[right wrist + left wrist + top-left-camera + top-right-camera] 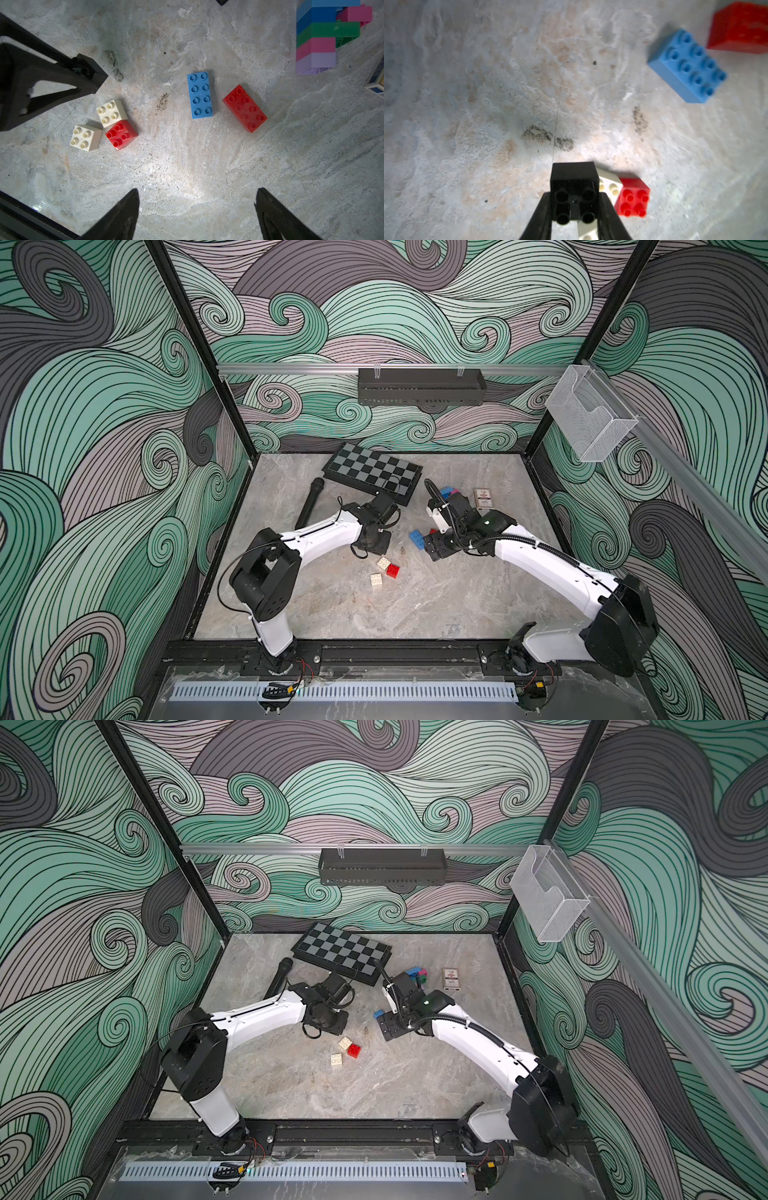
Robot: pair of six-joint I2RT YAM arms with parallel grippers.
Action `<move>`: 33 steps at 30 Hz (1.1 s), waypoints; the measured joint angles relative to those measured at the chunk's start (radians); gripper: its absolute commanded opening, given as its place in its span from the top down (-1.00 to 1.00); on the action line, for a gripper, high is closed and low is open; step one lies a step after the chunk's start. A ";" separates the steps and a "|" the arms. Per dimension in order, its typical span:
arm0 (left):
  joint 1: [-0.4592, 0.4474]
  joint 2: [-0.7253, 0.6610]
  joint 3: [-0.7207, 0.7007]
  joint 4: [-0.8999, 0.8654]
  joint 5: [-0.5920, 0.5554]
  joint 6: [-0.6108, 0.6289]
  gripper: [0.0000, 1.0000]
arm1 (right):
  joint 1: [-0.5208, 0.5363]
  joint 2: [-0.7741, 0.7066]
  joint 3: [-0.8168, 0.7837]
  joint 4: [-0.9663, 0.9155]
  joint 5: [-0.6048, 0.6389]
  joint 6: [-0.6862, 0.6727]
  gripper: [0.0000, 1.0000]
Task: Assemble the letter p with lego
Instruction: Pick up the lego brick from the center of the board, then assemble the lego brick with the lego brick.
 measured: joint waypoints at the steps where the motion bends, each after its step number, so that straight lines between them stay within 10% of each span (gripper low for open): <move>1: -0.007 -0.023 -0.004 -0.006 0.007 0.018 0.40 | 0.000 -0.008 0.000 -0.005 0.000 0.000 -0.74; 33: -0.062 0.012 -0.086 0.013 0.112 0.100 0.40 | -0.085 -0.094 -0.018 -0.061 -0.009 -0.004 -0.74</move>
